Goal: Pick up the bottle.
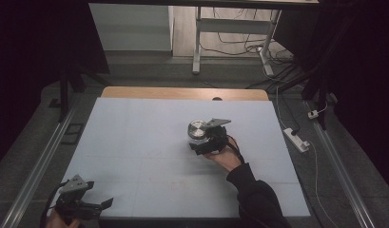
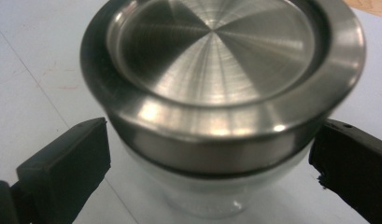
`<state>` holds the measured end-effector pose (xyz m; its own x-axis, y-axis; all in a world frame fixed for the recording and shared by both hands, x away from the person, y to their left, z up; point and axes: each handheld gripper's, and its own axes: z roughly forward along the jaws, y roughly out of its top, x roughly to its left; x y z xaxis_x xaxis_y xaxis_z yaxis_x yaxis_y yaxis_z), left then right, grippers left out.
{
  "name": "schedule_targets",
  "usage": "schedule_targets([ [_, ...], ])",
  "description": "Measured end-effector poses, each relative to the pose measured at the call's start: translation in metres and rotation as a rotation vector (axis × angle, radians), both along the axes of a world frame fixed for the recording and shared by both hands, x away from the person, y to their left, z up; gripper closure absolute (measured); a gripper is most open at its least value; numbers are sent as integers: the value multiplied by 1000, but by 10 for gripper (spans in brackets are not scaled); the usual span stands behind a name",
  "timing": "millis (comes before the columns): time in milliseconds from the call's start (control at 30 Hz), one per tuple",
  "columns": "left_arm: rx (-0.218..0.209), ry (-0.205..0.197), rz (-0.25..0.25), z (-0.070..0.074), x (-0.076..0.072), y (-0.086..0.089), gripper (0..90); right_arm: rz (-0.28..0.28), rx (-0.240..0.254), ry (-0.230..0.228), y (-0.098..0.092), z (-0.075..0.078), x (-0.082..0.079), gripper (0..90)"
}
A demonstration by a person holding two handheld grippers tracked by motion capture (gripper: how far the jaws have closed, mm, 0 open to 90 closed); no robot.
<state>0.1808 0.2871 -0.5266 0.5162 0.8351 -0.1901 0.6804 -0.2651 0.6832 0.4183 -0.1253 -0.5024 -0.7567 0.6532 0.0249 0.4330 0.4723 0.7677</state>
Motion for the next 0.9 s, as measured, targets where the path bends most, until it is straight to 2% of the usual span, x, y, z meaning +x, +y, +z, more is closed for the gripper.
schedule_targets([
  [267, 2, 1, 1, 0, 0, 0, 5, 1, -7, -13, 6, -1, 3, 22],
  [467, 2, 0, 1, 0, -1, 0, 6, 6, -2, -27, 5, 3, 3, 138],
  [900, 2, 1, -4, 0, -1, 0, 9, 18, -26, -58, 5, 4, 1, 150],
])
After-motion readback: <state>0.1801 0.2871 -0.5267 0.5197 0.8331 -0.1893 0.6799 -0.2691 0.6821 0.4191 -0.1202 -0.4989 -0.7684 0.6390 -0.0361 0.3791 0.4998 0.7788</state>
